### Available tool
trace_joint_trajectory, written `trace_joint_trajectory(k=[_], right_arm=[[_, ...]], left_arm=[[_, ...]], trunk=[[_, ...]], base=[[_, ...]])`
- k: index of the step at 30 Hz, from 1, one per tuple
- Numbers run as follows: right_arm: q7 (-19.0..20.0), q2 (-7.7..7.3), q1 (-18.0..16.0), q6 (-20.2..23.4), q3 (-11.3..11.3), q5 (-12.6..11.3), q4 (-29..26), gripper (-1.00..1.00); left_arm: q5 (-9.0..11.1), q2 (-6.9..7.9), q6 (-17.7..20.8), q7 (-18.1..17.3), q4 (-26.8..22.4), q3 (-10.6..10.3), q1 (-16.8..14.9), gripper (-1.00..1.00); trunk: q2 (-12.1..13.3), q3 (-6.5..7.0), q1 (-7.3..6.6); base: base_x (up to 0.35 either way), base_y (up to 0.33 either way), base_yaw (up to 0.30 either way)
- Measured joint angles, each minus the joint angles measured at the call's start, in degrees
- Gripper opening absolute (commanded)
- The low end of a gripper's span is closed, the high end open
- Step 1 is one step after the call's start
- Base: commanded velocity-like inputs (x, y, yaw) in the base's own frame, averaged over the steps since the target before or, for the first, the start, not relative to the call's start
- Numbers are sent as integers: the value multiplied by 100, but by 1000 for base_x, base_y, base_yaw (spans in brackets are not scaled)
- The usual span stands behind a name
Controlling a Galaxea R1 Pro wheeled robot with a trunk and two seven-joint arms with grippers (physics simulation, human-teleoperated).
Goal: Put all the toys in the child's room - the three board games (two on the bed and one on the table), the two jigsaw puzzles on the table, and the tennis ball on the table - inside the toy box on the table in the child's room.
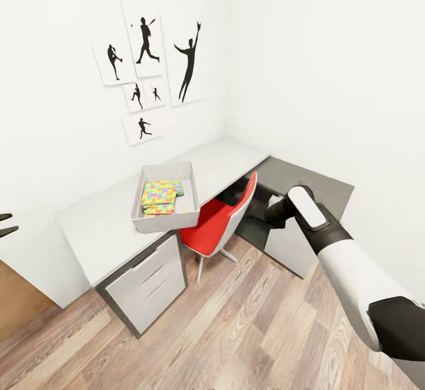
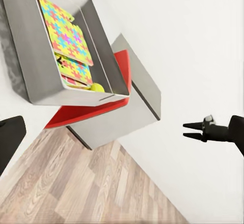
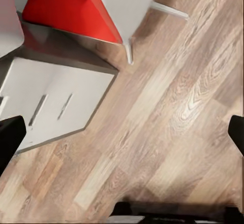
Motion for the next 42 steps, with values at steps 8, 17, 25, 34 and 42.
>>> trace_joint_trajectory(k=[8, 17, 25, 34, 42], right_arm=[[-32, 0, 544, 0, 1, 36, 103, 100], [-36, 81, 829, -860, 215, 334, 1072, 100], [22, 364, 1029, -1833, 385, 1014, 2129, 100], [461, 701, 1551, -3035, 615, 1248, 2514, 100], [728, 817, 1990, -3581, 759, 1260, 2552, 100]], left_arm=[[1, 1, 0, 1, 1, 3, 1, 100], [2, -12, 0, 1, -1, 3, 4, 100], [-1, -15, 0, 1, 0, 3, 4, 100], [-6, -7, 0, 1, 0, 3, 4, 100], [-8, -41, 0, 1, -1, 2, 4, 100]], trunk=[[-2, 59, -1], [-1, 102, -2], [-1, 104, -2], [-1, 104, -2], [-1, 104, -2]], base=[[-191, 30, -209], [-18, 2, -109], [-1, 0, -5], [0, 0, 0], [0, 0, 0]])
